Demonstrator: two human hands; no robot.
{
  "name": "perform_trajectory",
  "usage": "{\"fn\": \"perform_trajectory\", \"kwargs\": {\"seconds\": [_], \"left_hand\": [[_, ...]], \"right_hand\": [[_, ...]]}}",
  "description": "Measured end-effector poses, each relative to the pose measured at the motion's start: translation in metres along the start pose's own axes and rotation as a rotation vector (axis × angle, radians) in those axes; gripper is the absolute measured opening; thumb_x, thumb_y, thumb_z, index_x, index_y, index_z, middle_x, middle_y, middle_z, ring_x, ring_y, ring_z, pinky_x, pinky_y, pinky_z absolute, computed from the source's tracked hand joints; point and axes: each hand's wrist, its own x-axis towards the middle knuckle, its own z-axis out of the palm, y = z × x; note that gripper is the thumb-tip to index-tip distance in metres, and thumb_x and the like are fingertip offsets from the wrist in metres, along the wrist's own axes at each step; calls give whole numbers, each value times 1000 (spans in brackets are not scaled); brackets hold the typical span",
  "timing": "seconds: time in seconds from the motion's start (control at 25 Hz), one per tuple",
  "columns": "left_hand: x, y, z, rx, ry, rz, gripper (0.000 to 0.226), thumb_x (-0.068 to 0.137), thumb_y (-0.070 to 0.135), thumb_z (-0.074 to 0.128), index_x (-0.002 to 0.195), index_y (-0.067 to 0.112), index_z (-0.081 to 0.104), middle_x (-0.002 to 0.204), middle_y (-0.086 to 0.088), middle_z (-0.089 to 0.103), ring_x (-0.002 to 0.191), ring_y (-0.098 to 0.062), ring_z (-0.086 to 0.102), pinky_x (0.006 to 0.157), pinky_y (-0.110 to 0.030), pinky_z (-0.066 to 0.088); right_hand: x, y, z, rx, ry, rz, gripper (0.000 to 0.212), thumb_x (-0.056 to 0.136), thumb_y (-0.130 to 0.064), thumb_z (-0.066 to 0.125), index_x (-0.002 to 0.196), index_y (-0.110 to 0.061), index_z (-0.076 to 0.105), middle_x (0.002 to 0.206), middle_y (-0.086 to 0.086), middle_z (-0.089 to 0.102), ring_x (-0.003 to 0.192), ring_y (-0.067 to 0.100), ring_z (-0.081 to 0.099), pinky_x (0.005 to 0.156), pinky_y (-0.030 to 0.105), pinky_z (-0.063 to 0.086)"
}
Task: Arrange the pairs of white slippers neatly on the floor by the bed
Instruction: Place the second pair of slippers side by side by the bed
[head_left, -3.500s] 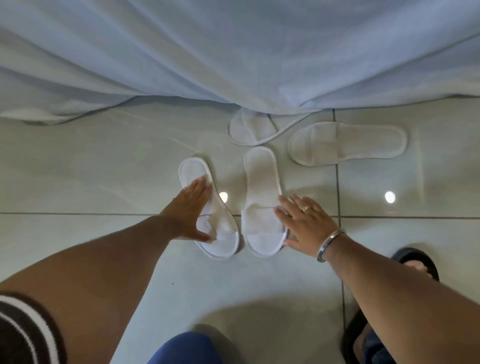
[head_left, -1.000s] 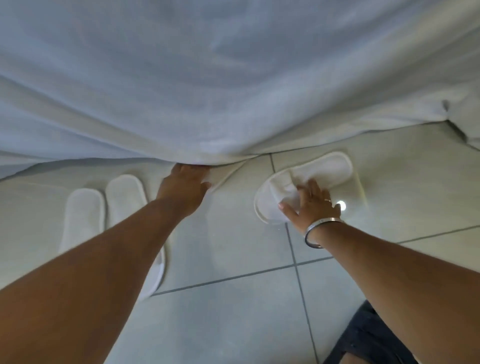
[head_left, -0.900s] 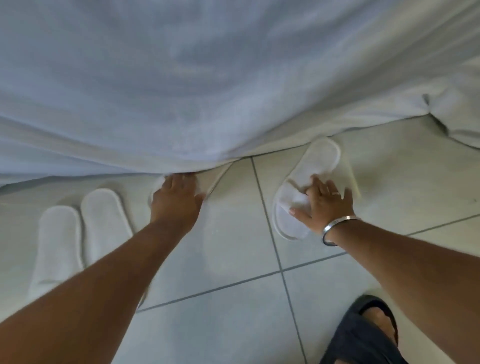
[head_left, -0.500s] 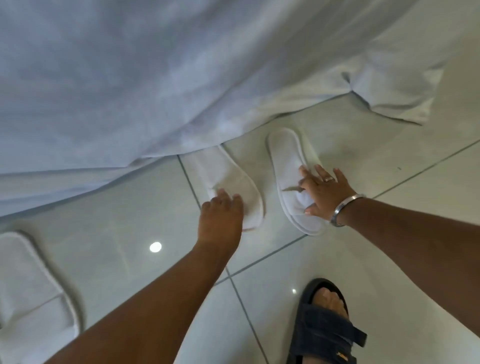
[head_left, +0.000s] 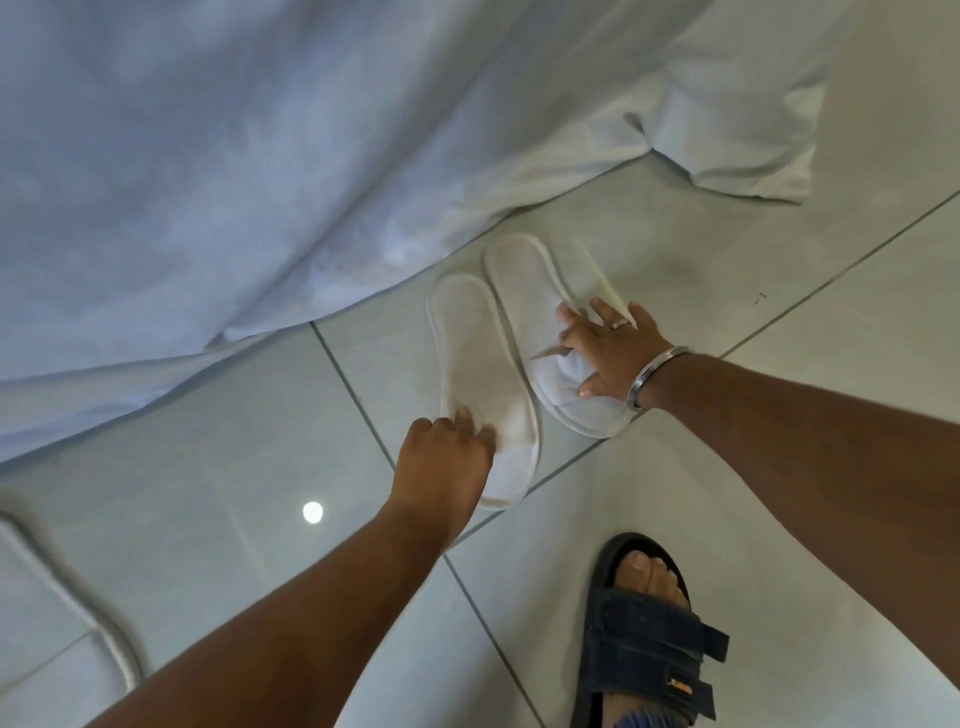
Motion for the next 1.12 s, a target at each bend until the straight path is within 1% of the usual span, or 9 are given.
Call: {"fn": "perform_trajectory", "kwargs": {"seconds": [0.2,0.32,0.4,0.48,0.52,0.6,0.68,1.0,1.12], "left_hand": [[10,7,-7,-66,4,-60,38,91,29,63,126,17,52,108,-9,65,87,-26,64,72,-33,42],[7,-7,-20,-130,78,-49,47,94,53,48,129,21,49,109,-8,67,93,-29,64,71,-35,41],[24,-18,-38,-81,211,-36,41,97,51,40,121,21,53,106,-7,68,94,-31,62,69,-36,39],[62,-25,-55,-41,257,45,39,100,42,37,131,22,51,130,-10,60,112,-34,57,82,-41,44],[82,-26,-60,-35,205,104,44,101,41,35,142,26,43,149,-11,45,129,-34,46,96,-45,41],[116,-27,-65,4,33,213,50,103,45,26,152,36,24,164,-5,12,149,-27,16,119,-48,17],[134,-28,-66,70,-101,238,50,103,49,18,152,42,17,165,0,2,151,-20,4,121,-46,1],[133,-18,-72,41,-155,161,60,96,64,16,150,41,27,165,-4,4,150,-20,9,120,-49,-6],[131,-19,-72,19,-138,147,65,93,70,14,149,41,31,165,-4,7,150,-22,11,120,-50,-8]], "right_hand": [[-33,-16,10,84,198,120,81,84,-41,62,148,-21,17,160,4,3,144,30,9,112,52,12],[-71,-40,23,101,337,34,83,76,-40,72,143,-12,31,154,15,27,136,37,31,107,55,27],[-92,-62,35,127,385,-57,83,68,-39,77,136,-8,41,146,17,40,129,37,43,101,56,35],[-104,-90,47,178,343,-127,84,64,-40,79,133,-8,45,143,16,45,127,36,46,99,55,41],[-106,-104,52,195,298,-156,85,64,-42,79,134,-9,44,144,16,44,127,35,46,99,53,43],[-106,-125,62,180,228,-189,87,66,-47,75,136,-10,39,147,16,39,129,33,43,100,49,42],[-105,-136,72,170,192,-167,90,67,-53,72,137,-9,36,151,16,31,132,33,39,103,48,37],[-118,-141,89,80,136,-184,99,81,-66,46,148,-6,3,158,18,-5,144,35,-1,115,48,3],[-130,-138,100,88,147,-208,101,73,-72,42,146,-5,20,156,19,17,142,36,16,113,50,13]]}}
